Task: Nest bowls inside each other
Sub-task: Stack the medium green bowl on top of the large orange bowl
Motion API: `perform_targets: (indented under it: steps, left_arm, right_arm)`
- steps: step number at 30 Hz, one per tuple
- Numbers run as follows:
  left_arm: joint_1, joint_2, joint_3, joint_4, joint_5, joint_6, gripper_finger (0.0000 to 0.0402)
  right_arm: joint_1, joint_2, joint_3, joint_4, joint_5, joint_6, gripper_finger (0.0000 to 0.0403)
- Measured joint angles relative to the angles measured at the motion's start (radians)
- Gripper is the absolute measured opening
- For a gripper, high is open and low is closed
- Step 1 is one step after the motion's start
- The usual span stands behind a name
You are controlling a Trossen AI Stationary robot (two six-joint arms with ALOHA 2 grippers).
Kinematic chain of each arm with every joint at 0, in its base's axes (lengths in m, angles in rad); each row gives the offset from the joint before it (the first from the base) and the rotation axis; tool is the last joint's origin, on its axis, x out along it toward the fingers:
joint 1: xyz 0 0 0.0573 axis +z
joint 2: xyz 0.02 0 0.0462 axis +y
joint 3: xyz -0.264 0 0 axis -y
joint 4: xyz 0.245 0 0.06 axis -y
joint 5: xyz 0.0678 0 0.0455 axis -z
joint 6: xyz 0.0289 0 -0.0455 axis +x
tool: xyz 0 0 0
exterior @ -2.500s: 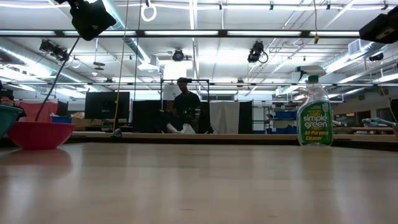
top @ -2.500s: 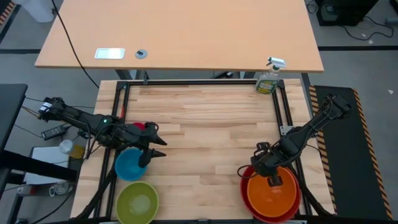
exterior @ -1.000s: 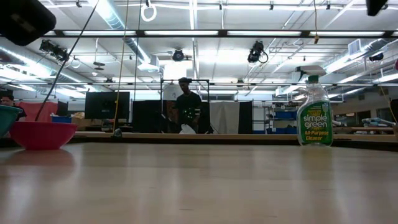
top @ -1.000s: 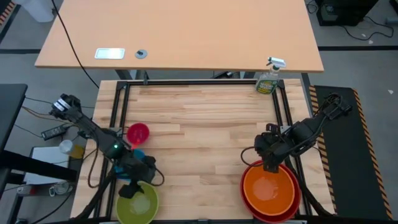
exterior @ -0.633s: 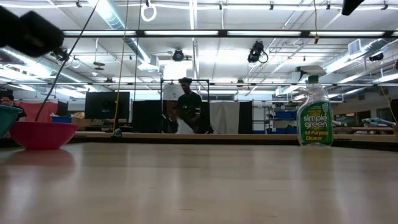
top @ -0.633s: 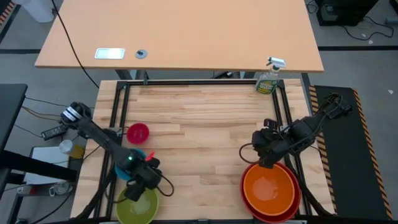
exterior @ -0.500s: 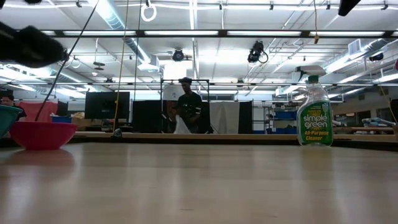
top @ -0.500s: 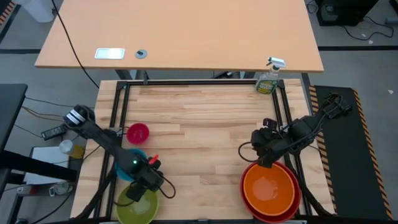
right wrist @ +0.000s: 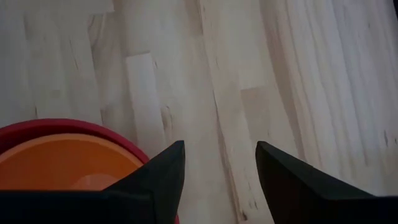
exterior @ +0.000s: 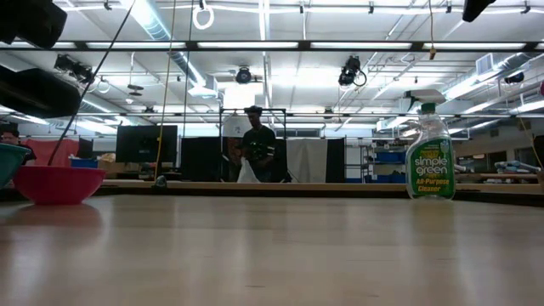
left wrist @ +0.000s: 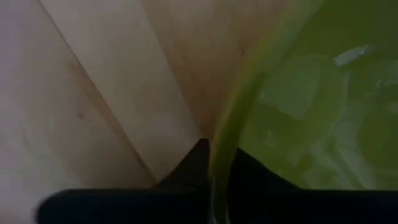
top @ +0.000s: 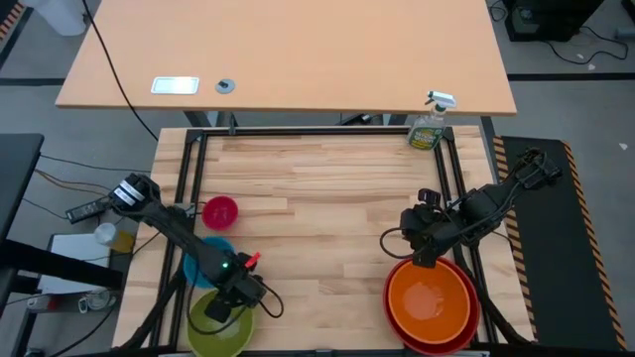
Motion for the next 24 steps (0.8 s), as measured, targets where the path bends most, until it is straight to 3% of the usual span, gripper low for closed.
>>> perform_targets:
  steps: [2, 9, 16, 20, 24]
  left_arm:
    - [0.004, -0.003, 0.001, 0.005, 0.035, 0.001, 0.0012]
    - [0.039, -0.021, 0.033, -0.023, 0.036, -0.001, 0.0011]
    - [0.22, -0.062, 0.165, -0.06, 0.033, 0.003, 0.0008]
    - [0.337, -0.053, 0.247, -0.083, -0.021, -0.071, 0.0009]
    - [0.452, -0.053, 0.276, -0.052, -0.155, -0.221, 0.0009]
  right_arm:
    - [0.0, 0.0, 0.0, 0.0, 0.006, 0.0, 0.0203]
    - [-0.001, 0.0, 0.0, 0.001, 0.01, 0.044, 0.0203]
    - [-0.036, 0.0, 0.0, 0.021, -0.057, 0.164, 0.0201]
    - [-0.07, 0.009, 0.0, 0.096, -0.121, 0.199, 0.0194]
    - [-0.115, 0.04, 0.0, 0.153, -0.098, 0.29, 0.0186]
